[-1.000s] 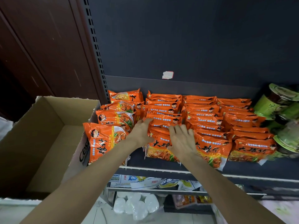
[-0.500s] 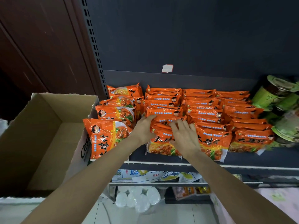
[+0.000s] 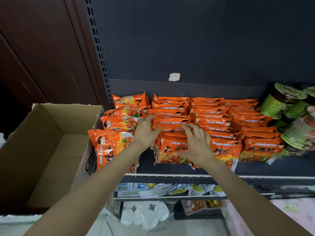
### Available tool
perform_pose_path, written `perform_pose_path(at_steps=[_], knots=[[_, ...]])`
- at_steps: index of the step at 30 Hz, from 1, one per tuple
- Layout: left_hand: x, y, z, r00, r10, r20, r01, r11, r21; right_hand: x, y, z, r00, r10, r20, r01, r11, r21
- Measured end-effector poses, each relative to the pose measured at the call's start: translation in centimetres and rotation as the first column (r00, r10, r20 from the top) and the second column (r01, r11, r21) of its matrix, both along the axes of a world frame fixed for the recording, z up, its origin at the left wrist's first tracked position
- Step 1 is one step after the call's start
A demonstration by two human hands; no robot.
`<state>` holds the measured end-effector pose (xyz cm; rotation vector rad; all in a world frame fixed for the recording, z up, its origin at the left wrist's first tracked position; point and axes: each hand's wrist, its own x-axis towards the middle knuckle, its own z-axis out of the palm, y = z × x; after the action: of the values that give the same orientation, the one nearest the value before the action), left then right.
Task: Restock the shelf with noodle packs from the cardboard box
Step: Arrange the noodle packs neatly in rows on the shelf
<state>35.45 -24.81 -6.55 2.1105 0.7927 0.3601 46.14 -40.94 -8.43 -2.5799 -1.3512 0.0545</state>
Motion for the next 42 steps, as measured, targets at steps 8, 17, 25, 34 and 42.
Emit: perform_pose_path(at_steps=[8, 17, 25, 34, 42], knots=[[3.3, 3.2, 1.3, 0.989, 0.128, -0.074, -0.136, 0.983, -0.127, 5.0, 2.5, 2.4, 0.956, 0.040, -0.292, 0.010, 0.986, 0.168], [7.2, 3.1, 1.0, 0.980, 0.061, -0.189, -0.097, 0.977, -0.189, 8.8, 5.2, 1.4, 0.955, 0.115, -0.274, -0.136, 0.989, -0.057], [7.8, 4.6, 0.8, 0.990, 0.089, -0.112, -0.117, 0.953, -0.279, 10.9, 6.3, 2.1, 0.967, 0.151, -0.206, -0.190, 0.964, -0.185], [9.4, 5.3, 0.0, 0.989, 0.008, -0.144, -0.056, 0.941, -0.334, 11.5, 6.9, 1.4, 0.970, 0.148, -0.192, -0.203, 0.930, -0.306], [10.4, 6.7, 0.1, 0.995, 0.017, -0.094, -0.037, 0.975, -0.220, 11.7, 6.8, 2.4, 0.974, 0.153, -0.168, -0.194, 0.944, -0.268]])
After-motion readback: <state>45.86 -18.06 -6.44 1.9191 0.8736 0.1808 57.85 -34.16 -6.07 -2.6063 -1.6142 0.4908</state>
